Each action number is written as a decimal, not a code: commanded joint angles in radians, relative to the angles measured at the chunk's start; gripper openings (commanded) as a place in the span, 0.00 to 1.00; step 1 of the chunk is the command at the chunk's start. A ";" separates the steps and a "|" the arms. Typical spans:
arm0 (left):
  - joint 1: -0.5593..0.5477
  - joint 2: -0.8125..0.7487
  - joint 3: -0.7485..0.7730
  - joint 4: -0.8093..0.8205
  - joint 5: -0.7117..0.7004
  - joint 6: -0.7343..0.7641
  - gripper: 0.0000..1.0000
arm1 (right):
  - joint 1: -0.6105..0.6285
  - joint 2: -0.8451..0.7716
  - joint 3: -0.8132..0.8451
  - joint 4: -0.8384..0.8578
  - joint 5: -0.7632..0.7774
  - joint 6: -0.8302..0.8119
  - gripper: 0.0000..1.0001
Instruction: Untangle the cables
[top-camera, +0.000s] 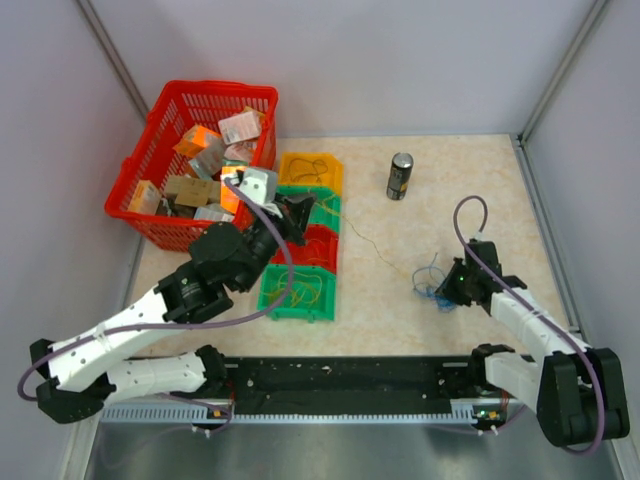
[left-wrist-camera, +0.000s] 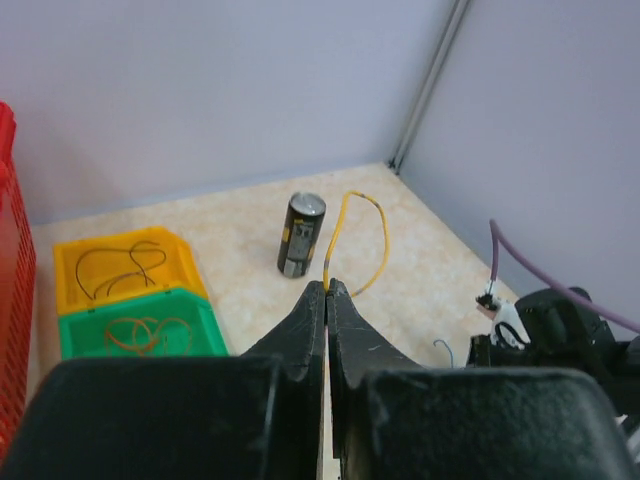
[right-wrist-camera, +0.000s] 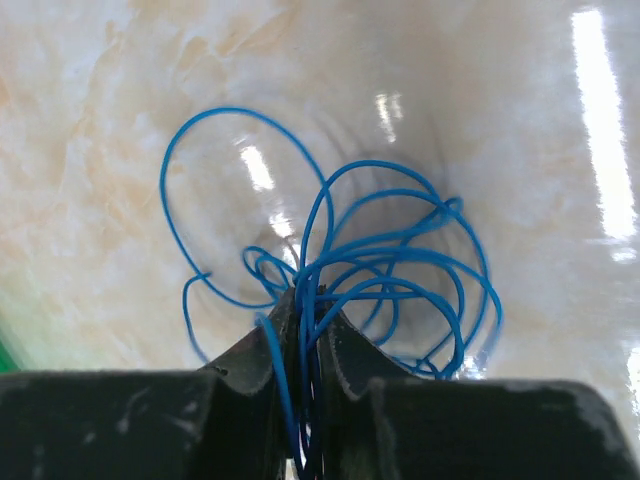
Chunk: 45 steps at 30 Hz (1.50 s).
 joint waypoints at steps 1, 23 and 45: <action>0.002 -0.064 -0.018 0.136 -0.037 0.106 0.00 | 0.007 -0.047 0.038 -0.074 0.199 0.061 0.01; 0.002 -0.301 0.069 0.035 -0.233 0.278 0.00 | -0.162 -0.111 -0.014 -0.060 0.130 0.080 0.00; 0.002 -0.130 -0.004 -0.354 -0.353 -0.109 0.00 | -0.163 -0.093 -0.021 -0.026 0.067 0.051 0.02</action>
